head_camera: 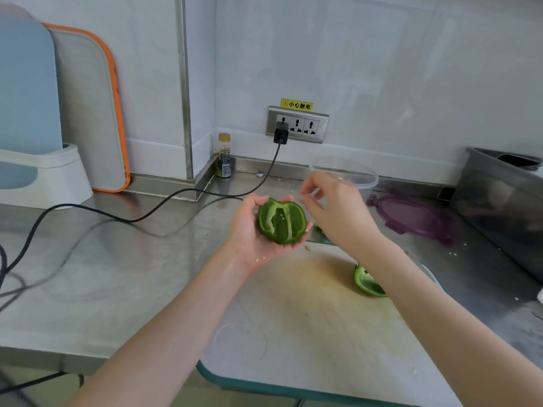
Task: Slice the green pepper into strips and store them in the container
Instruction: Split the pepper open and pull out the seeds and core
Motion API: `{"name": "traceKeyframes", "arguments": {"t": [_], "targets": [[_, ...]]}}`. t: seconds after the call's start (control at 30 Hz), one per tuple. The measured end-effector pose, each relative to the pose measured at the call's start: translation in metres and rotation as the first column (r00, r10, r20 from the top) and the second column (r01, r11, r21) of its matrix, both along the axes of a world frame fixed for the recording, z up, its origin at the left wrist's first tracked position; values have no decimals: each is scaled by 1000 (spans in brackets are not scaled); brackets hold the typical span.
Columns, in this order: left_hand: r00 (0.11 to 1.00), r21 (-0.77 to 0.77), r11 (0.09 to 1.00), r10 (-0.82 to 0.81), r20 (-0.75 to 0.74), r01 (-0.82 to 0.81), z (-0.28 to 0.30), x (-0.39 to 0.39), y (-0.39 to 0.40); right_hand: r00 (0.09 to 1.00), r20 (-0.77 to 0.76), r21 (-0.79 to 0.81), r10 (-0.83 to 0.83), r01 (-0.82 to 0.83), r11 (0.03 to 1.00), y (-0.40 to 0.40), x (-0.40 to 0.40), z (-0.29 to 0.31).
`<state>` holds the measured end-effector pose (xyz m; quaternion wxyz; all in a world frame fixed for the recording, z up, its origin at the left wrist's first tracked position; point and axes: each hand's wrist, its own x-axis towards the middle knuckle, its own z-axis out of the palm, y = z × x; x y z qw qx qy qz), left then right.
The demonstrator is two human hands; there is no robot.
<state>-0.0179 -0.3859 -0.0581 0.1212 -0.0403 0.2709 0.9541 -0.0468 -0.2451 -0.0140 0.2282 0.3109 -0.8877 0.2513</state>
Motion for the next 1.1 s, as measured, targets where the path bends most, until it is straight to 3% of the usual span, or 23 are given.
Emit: {"name": "traceKeyframes", "arguments": {"t": [0.1,0.23,0.37,0.43,0.5,0.57,0.77,0.83,0.93,1.0,1.1], "targets": [[999,-35,998,-47,-10,46,0,3,1,985,103,246,137,-159,956,-8,4,2],[988,-96,985,-149,-41,145,-3,5,1,963,224,295,149,-213,931,-10,4,4],[986,-85,985,-154,-65,148,0,3,3,979,201,218,21,-66,974,-3,2,-2],[988,-220,970,-122,-90,99,0,2,7,979,186,183,-87,53,982,-2,3,-6],[992,-422,906,-71,-106,20,-3,1,13,972,184,284,-147,90,955,-4,6,-12],[993,-531,847,-39,-115,-28,-4,3,17,974,149,383,-170,101,918,-6,7,-17],[984,-590,807,-132,-116,39,-5,10,18,978,118,586,-173,72,807,3,-11,-19],[979,-589,806,-159,-129,53,-6,10,19,973,152,581,-173,54,812,6,-15,-17],[988,-554,832,-115,-103,39,-5,7,17,963,237,379,-126,28,925,16,-8,-9],[995,-520,853,-80,-54,40,-4,5,17,987,99,304,-128,92,948,23,5,-7],[997,-526,849,-66,-33,39,-4,4,16,992,-109,499,-67,113,859,22,16,-12]]}}
